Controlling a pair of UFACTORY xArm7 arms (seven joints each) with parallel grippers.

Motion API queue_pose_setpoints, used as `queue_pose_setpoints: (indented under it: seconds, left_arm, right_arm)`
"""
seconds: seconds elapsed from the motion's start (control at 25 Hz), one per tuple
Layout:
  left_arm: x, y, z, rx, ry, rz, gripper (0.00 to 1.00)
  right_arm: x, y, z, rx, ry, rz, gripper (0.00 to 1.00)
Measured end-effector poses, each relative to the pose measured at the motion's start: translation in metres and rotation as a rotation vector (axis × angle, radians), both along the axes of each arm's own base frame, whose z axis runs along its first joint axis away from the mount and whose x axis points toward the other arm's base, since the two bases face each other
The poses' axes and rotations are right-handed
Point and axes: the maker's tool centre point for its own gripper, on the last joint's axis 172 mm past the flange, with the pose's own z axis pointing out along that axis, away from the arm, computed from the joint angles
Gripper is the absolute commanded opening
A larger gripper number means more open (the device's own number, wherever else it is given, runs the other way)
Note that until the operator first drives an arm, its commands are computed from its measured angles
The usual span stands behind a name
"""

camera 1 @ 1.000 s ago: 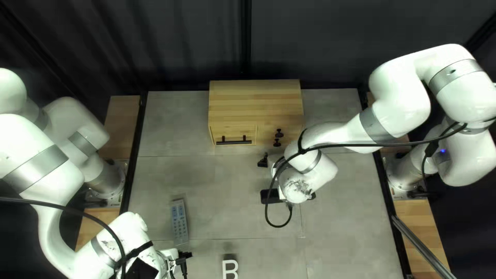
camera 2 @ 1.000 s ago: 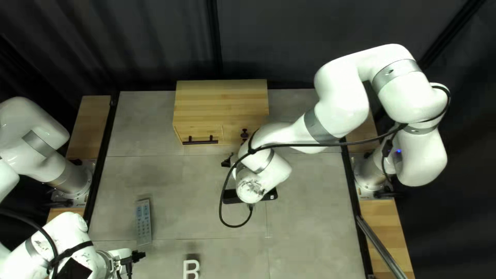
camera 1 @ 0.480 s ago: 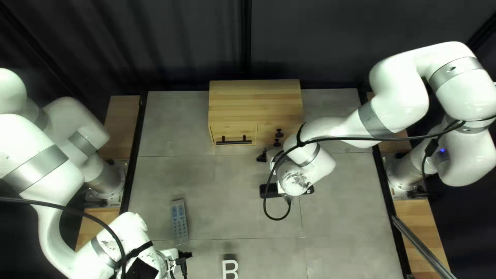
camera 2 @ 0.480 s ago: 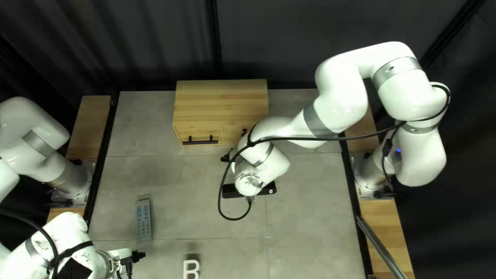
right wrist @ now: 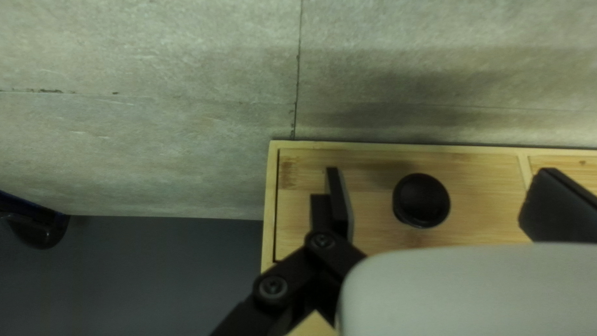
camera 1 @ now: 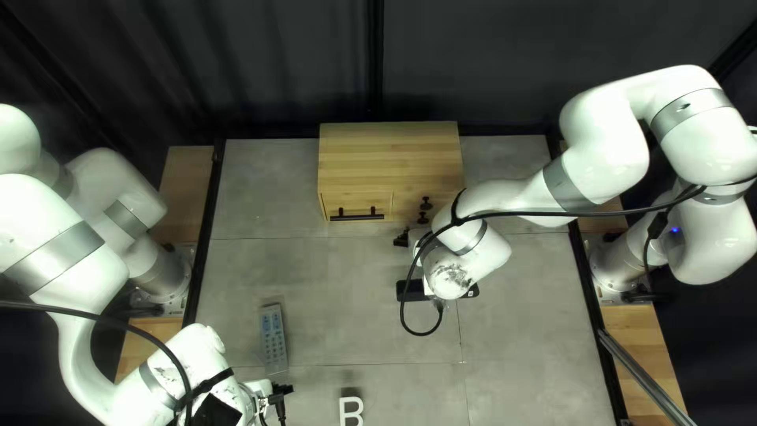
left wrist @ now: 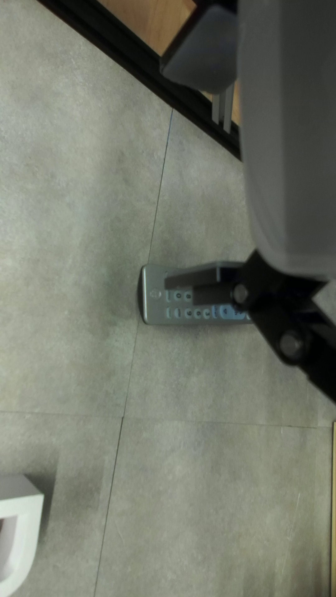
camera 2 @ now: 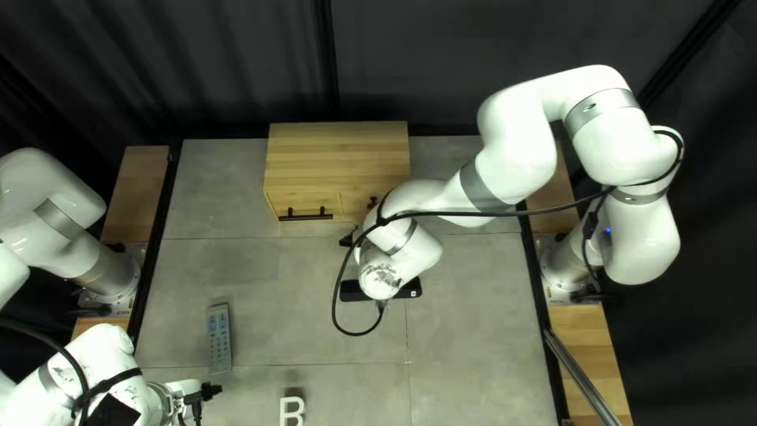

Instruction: Open drawers and place objects into drawer and close

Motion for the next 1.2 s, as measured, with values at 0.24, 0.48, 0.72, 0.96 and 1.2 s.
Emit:
queue_pose_setpoints:
  seconds: [0.24, 0.48, 0.72, 0.96, 1.2]
  left_arm:
    - [0.000, 0.000, 0.000, 0.000, 0.000, 0.000, 1.00]
    - [0.000, 0.000, 0.000, 0.000, 0.000, 0.000, 1.00]
    - [0.000, 0.000, 0.000, 0.000, 0.000, 0.000, 1.00]
    - [0.000, 0.000, 0.000, 0.000, 0.000, 0.000, 1.00]
    - [0.000, 0.000, 0.000, 0.000, 0.000, 0.000, 1.00]
  right_arm:
    - [-0.003, 0.001, -0.001, 0.010, -0.012, -0.002, 1.00]
    - [-0.004, -0.003, 0.000, 0.008, -0.021, -0.011, 1.00]
    - [-0.001, -0.006, -0.001, 0.004, -0.020, -0.015, 1.00]
    - [0.002, -0.009, -0.001, 0.003, -0.017, -0.014, 1.00]
    - [0.004, -0.012, -0.002, 0.002, -0.016, -0.014, 0.99]
